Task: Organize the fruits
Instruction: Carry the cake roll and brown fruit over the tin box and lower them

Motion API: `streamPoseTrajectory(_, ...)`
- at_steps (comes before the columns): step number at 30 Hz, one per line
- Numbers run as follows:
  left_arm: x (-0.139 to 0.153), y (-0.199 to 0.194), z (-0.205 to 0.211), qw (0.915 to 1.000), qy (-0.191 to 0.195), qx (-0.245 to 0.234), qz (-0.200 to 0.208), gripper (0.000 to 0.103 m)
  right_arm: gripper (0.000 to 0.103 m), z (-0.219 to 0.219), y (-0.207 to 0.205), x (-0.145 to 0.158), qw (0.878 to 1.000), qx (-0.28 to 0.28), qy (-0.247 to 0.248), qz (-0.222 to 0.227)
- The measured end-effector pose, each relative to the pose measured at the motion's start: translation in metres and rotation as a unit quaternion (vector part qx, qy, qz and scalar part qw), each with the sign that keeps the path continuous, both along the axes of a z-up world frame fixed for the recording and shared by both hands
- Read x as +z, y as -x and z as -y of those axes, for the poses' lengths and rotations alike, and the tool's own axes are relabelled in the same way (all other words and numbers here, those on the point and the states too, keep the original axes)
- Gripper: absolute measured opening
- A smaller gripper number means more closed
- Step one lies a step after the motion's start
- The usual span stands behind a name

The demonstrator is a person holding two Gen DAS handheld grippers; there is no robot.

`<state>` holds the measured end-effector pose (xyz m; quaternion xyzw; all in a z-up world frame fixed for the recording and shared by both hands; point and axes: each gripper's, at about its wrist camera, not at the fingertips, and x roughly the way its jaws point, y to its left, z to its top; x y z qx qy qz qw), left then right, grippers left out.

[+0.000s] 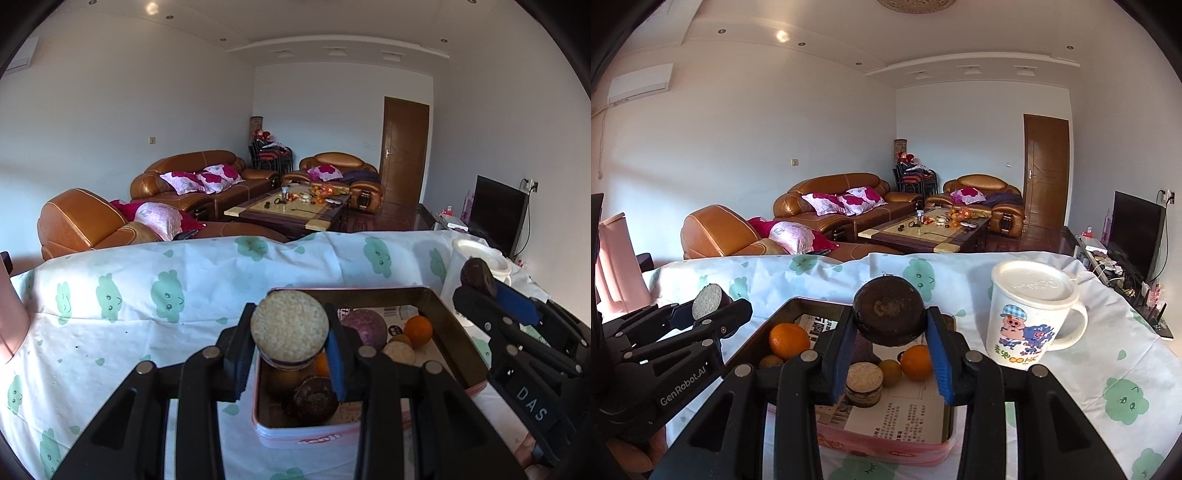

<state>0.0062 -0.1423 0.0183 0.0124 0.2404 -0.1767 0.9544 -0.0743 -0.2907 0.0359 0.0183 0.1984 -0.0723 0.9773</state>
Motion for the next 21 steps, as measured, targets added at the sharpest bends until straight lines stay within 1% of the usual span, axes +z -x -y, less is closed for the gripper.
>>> streamPoseTrajectory(3,-0.004,-0.005,0.005,0.9999,0.004,-0.007,-0.012,0.036,0.040,0.005,-0.003,-0.001,1.000,-0.006,0.001,-0.006)
streamPoseTrajectory(7,-0.010,-0.008,0.004,0.9998,0.001,-0.007,-0.019,0.036,0.040,0.012,-0.005,-0.001,1.000,-0.024,0.013,-0.007)
streamPoseTrajectory(11,-0.008,-0.012,0.006,0.9998,0.005,-0.011,-0.017,0.036,0.040,0.024,-0.010,-0.005,0.999,-0.035,-0.003,-0.017)
streamPoseTrajectory(14,-0.006,-0.017,0.015,0.9995,-0.001,-0.022,-0.022,0.036,0.040,0.025,-0.015,-0.006,0.999,-0.034,-0.008,-0.022)
streamPoseTrajectory(18,-0.004,-0.027,0.027,0.9990,-0.005,-0.021,-0.038,0.036,0.040,0.027,-0.022,-0.004,0.999,-0.043,-0.007,-0.021)
streamPoseTrajectory(21,-0.004,-0.038,0.040,0.9980,-0.028,-0.018,-0.054,0.036,0.040,0.028,-0.035,-0.004,0.998,-0.047,-0.002,-0.030)
